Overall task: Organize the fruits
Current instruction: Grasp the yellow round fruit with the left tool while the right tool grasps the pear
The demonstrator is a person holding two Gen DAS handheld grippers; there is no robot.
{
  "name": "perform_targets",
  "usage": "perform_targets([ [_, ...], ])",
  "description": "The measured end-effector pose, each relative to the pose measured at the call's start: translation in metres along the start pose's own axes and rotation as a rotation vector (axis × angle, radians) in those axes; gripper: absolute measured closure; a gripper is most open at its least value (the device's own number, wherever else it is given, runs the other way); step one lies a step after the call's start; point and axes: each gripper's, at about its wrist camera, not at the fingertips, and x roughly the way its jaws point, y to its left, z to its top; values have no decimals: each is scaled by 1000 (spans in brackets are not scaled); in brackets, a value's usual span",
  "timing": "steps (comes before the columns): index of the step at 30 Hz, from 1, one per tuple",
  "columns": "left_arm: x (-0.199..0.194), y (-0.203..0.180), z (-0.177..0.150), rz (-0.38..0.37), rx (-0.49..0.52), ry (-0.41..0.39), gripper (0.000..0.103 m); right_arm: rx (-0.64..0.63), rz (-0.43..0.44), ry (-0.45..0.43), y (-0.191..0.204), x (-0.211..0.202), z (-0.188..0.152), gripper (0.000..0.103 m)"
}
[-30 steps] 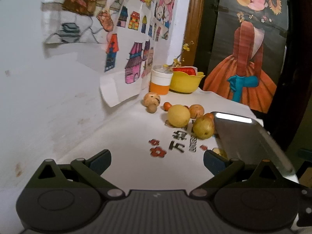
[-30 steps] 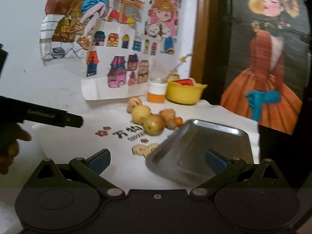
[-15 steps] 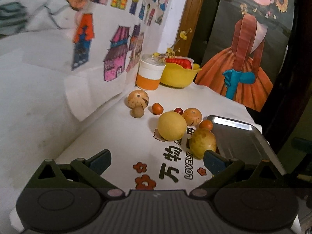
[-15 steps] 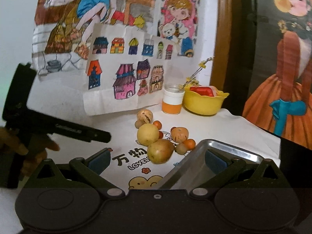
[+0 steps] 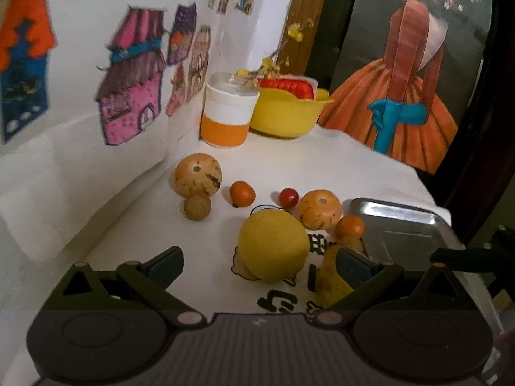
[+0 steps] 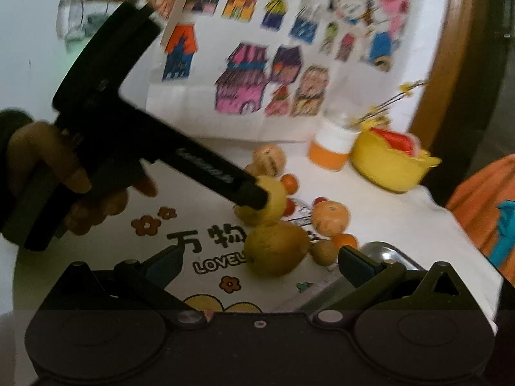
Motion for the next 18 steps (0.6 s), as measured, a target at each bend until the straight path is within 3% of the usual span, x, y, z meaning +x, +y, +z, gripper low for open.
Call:
perform_targets([
  [9,26,13,6,-3,-47,76,1,22,14,58,-21,42,6,6],
  [18,38,13,11,-55,-71,104,18,47,58,86,-29,64,9,18],
])
